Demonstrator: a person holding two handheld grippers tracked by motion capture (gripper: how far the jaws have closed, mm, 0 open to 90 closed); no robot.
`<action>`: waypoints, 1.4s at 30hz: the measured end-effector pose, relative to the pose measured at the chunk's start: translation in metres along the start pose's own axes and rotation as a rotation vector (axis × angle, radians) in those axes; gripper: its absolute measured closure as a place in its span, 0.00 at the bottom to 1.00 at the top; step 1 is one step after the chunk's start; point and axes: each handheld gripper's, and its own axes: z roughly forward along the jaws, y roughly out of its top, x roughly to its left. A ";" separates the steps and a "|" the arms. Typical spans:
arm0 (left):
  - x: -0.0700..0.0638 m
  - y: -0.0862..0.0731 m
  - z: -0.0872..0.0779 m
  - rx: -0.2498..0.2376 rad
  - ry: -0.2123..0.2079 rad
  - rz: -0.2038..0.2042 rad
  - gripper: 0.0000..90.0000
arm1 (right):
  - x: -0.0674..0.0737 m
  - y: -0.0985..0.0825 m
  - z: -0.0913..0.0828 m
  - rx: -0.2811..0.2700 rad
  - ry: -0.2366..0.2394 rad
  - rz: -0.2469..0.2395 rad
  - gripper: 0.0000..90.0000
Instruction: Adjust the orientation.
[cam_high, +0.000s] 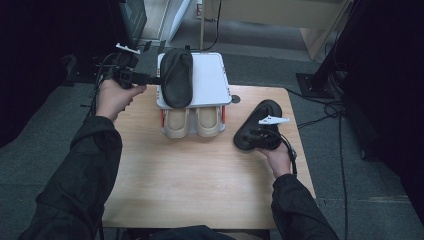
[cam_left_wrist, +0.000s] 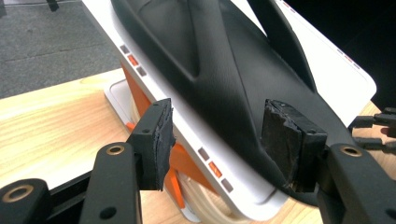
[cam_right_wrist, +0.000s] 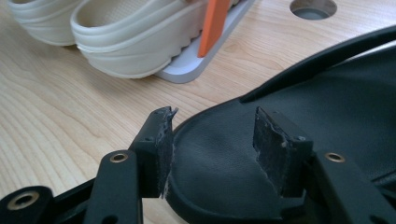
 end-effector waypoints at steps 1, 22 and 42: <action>0.001 -0.003 -0.001 -0.005 -0.003 0.000 0.48 | -0.001 0.000 0.001 0.001 0.005 0.006 0.59; 0.011 -0.056 -0.002 -0.019 -0.017 -0.011 0.48 | -0.006 -0.011 0.013 0.087 -0.041 -0.003 0.73; 0.016 -0.101 0.020 -0.001 0.014 0.004 0.48 | -0.010 -0.021 -0.001 0.078 -0.036 0.001 0.75</action>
